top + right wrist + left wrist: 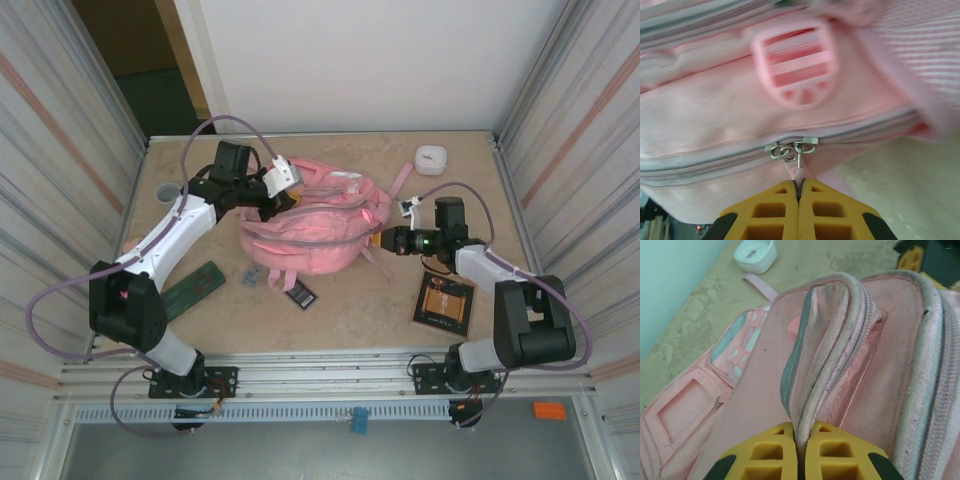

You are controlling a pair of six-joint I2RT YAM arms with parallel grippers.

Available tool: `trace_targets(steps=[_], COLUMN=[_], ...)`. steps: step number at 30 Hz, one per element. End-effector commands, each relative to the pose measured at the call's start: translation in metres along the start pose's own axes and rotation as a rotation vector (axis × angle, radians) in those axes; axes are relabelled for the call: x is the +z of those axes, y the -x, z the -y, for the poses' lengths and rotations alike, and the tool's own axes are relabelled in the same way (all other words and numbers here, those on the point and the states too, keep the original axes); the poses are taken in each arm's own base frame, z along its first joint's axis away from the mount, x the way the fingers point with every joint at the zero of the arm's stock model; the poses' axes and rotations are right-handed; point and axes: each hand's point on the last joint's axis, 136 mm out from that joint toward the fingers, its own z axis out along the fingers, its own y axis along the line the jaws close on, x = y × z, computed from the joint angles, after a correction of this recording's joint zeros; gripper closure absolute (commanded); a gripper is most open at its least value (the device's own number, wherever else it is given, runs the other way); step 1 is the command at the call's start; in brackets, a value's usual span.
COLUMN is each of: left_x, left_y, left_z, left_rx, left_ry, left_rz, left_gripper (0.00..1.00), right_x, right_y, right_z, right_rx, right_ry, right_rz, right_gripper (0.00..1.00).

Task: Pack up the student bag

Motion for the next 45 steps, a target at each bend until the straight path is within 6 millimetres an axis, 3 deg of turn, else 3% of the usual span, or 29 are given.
trace_targets(steps=[1,3,5,8,11,15,20,22,24,33,38,40,43,45], left_x=[-0.007,-0.006,-0.007,-0.011,-0.015,-0.020,-0.029,-0.033,-0.034,-0.045,-0.051,-0.052,-0.049,-0.046], left_y=[0.016,0.013,0.014,0.018,0.023,0.028,0.043,0.049,0.052,0.062,0.068,0.069,0.068,0.065], left_z=[-0.033,-0.034,-0.031,-0.021,-0.012,-0.007,0.007,0.015,0.023,0.044,0.052,0.052,0.045,0.040], left_rx=[-0.002,-0.009,0.003,0.034,0.052,0.053,0.055,0.059,0.059,0.085,0.092,0.093,0.078,0.072], left_ry=[0.207,0.221,0.213,0.176,0.138,0.102,0.003,-0.044,-0.096,-0.201,-0.243,-0.244,-0.210,-0.185], left_rz=[0.009,0.006,0.016,0.039,0.071,0.105,0.198,0.232,0.254,0.302,0.334,0.338,0.322,0.309], left_gripper=[1.00,1.00,1.00,1.00,1.00,1.00,1.00,1.00,1.00,1.00,1.00,1.00,1.00,1.00], right_x=[-0.003,-0.004,-0.006,-0.019,-0.041,-0.057,-0.051,-0.048,-0.050,-0.045,-0.048,-0.044,-0.038,-0.039], right_y=[0.004,0.004,0.004,0.009,0.019,0.023,0.034,0.036,0.041,0.051,0.052,0.057,0.063,0.061], right_z=[-0.049,-0.060,-0.054,-0.009,0.035,0.067,0.064,0.064,0.076,0.096,0.122,0.124,0.113,0.100], right_rx=[-0.100,-0.116,-0.104,-0.015,0.111,0.151,0.111,0.100,0.117,0.121,0.166,0.167,0.141,0.117], right_ry=[0.123,0.144,0.097,-0.077,-0.182,-0.314,-0.237,-0.233,-0.298,-0.329,-0.420,-0.404,-0.325,-0.275], right_rz=[-0.029,-0.037,-0.034,0.034,0.130,0.162,0.151,0.148,0.169,0.189,0.220,0.221,0.237,0.245], right_gripper=[1.00,1.00,1.00,0.94,0.94,1.00,0.99,0.94,0.86,0.94,0.94,0.88,0.65,0.56])
